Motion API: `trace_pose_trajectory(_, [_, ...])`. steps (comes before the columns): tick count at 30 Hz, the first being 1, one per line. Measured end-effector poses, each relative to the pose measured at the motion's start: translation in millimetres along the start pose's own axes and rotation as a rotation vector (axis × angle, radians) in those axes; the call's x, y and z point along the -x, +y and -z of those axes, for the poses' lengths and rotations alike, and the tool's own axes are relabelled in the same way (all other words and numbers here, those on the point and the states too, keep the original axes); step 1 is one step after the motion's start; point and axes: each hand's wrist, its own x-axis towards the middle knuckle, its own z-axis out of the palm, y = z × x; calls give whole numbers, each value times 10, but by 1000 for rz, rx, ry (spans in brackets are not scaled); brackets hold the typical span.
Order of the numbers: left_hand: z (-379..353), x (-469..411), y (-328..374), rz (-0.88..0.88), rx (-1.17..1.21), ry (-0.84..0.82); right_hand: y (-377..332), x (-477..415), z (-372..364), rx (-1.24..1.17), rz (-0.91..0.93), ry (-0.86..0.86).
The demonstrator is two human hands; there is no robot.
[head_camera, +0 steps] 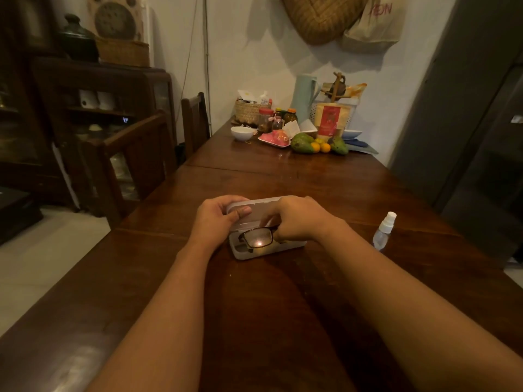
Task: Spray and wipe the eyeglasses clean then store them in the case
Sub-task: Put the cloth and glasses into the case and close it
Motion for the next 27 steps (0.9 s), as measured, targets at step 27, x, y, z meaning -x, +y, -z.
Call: trace_pose_trajectory(27, [-3, -2, 29, -21, 5, -35, 141, 164, 83, -545, -24, 469])
